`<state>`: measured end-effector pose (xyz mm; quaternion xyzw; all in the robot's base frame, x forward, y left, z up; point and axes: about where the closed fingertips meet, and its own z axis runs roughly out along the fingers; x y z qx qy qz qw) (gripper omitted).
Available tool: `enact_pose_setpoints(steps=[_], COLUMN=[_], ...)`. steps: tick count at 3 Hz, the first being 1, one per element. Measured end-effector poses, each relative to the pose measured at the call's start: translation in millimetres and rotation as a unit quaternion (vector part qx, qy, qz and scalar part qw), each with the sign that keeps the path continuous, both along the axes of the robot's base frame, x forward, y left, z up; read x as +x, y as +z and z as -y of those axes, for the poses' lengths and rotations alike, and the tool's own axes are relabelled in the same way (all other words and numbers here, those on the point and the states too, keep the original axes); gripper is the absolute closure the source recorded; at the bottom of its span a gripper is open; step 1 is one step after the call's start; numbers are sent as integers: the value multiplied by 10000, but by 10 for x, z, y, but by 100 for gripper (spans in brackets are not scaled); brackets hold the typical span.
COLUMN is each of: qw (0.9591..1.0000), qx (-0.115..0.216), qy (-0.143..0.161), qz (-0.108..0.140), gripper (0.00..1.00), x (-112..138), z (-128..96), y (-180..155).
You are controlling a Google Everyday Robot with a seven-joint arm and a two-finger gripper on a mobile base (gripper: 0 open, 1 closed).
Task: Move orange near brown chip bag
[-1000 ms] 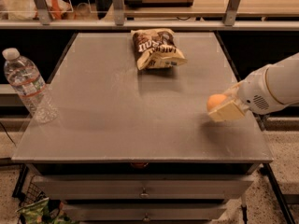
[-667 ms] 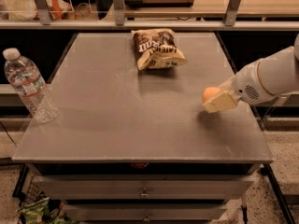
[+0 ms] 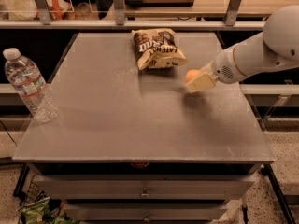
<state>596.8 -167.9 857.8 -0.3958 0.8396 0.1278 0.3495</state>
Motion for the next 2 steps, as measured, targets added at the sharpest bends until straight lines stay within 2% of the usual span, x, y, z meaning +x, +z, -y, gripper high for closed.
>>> enact_pose_setpoints(steps=[1, 2], qw=[9999, 9999], qx=[34, 38], qy=[135, 155], qz=[2, -2], gripper=[100, 82], x=[260, 266], z=[-198, -224], y=[-65, -70])
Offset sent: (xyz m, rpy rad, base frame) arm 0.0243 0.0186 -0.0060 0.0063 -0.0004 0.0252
